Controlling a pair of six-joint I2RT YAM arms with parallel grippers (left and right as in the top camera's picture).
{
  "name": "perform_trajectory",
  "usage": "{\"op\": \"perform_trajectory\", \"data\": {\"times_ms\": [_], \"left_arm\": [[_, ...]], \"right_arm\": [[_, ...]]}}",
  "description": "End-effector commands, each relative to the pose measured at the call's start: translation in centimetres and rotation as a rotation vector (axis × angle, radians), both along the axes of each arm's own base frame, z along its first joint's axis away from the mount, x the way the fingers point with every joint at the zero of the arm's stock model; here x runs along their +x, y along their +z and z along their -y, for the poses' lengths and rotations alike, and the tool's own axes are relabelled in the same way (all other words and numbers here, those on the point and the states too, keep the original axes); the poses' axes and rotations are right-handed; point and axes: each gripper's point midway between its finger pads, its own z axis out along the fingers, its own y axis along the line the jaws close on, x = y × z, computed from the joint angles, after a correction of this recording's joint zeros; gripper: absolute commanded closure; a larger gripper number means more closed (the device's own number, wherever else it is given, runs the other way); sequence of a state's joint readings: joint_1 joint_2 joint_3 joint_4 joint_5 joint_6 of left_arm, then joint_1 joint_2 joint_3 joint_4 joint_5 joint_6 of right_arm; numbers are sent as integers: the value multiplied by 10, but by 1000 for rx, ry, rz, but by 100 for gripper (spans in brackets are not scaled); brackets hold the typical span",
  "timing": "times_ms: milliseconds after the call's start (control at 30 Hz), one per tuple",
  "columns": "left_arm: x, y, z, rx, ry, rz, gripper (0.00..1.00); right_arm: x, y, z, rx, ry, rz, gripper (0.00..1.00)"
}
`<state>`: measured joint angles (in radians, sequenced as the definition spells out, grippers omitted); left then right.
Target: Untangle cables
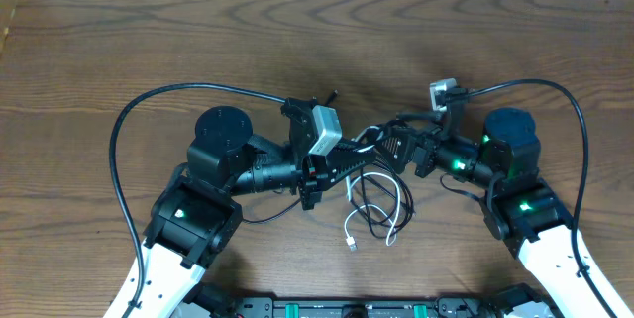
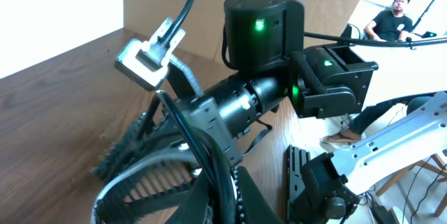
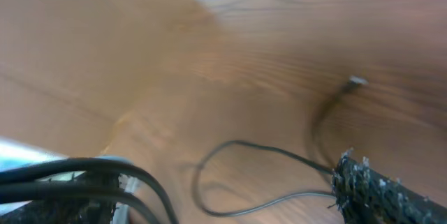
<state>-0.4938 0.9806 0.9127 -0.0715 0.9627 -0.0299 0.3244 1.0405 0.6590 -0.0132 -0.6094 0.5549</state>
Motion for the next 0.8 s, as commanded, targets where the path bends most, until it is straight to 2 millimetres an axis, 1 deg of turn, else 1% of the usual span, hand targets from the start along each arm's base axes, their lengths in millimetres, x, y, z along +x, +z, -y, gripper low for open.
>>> {"op": "perform_trajectory", "data": {"times_ms": [0, 67, 233, 333, 467, 633, 767], "left_arm": [[-6, 6, 0, -15, -24, 6, 92], [-6, 6, 0, -15, -23, 6, 93], [-4, 6, -1, -15, -16, 8, 92], [4, 5, -4, -10, 21, 9, 92], [21, 3, -12, 3, 113, 15, 92], [36, 1, -22, 13, 191, 17, 92], [48, 1, -34, 13, 240, 17, 92]], "right_arm": [[23, -22, 27, -121, -207, -19, 6], [24, -27, 32, -140, -232, -35, 6], [22, -32, 37, -148, -238, -60, 6], [19, -35, 36, -150, -226, -78, 6], [7, -32, 22, -126, -113, -68, 6], [-1, -29, 13, -116, -36, -48, 6], [-14, -24, 2, -129, 106, 40, 5]]}}
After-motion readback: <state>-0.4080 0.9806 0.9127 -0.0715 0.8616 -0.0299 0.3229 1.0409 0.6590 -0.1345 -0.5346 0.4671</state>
